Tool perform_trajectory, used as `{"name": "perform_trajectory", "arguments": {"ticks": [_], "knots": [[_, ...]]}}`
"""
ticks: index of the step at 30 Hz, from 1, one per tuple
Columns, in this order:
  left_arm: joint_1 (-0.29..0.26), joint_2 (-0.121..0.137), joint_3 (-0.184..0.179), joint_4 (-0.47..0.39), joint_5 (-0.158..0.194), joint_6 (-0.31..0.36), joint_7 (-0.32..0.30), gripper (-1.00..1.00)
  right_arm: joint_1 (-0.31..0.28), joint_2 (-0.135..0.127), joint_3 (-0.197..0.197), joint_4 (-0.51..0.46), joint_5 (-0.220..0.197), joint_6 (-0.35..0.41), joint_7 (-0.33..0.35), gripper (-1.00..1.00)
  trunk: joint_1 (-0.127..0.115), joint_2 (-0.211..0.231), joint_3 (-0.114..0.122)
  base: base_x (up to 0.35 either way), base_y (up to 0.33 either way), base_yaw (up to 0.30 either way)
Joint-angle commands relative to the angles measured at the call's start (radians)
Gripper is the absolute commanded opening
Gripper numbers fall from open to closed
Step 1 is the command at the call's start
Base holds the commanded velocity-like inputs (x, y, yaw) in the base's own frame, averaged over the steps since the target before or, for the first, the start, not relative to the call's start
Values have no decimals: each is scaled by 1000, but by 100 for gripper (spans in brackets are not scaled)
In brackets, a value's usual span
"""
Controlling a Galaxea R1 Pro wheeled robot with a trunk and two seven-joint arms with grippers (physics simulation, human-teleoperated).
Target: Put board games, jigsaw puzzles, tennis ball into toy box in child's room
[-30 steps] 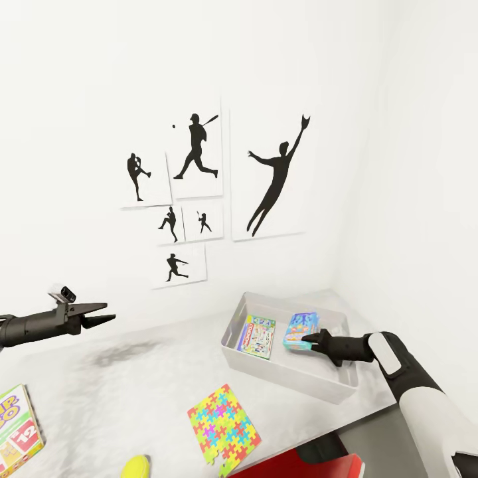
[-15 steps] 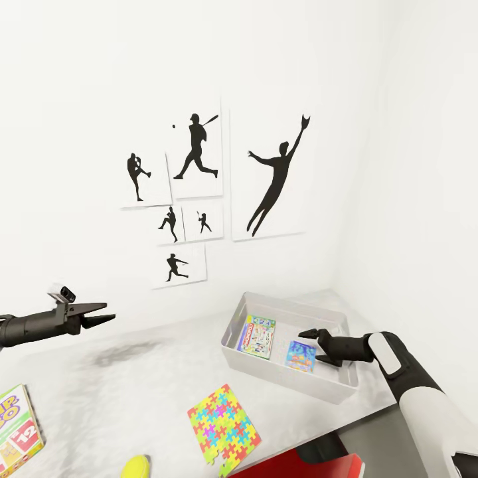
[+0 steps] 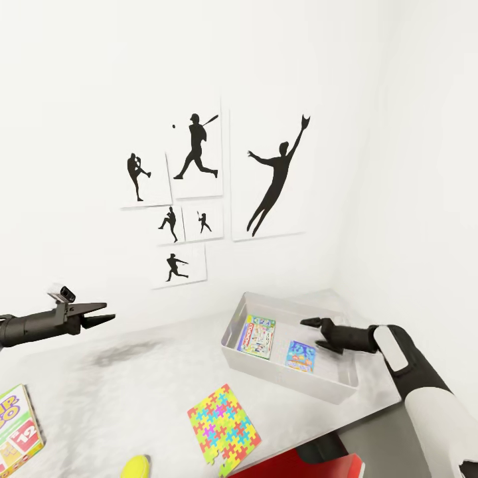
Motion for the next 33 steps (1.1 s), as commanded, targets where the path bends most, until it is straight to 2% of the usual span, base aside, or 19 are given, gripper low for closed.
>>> {"name": "perform_trajectory", "arguments": {"ticks": [1,5,8,14,19,22,25,29,33], "knots": [[-1,0,-1,0,0,11,-3,100,5,-2,-3,-58,11,4,45,100,1,-2,-2,0,0,0],[-1,0,-1,0,0,11,-3,100,19,-4,-6,-215,11,4,143,100,1,-2,-2,0,0,0],[-1,0,-1,0,0,11,-3,100,64,-5,-10,-352,11,4,217,100,1,-2,-2,0,0,0],[-1,0,-1,0,-1,11,-3,100,168,-3,-24,-538,5,4,271,100,1,-2,0,0,0,-11],[-1,0,-1,0,-1,11,-3,100,259,0,-60,-618,-18,4,344,100,1,-2,7,0,0,-38],[-1,0,-1,0,0,11,-3,100,336,6,-107,-675,-25,4,438,100,1,-2,11,0,0,-11],[-1,1,-1,0,0,12,-3,100,410,10,-158,-725,-26,-32,536,100,1,-2,16,0,0,-4],[-1,2,0,0,0,13,-3,100,458,11,-197,-746,-27,-88,628,100,1,-2,22,0,0,-1],[-1,3,1,0,1,14,-3,100,472,11,-211,-752,-26,-110,692,100,1,-2,29,0,0,0]]}}
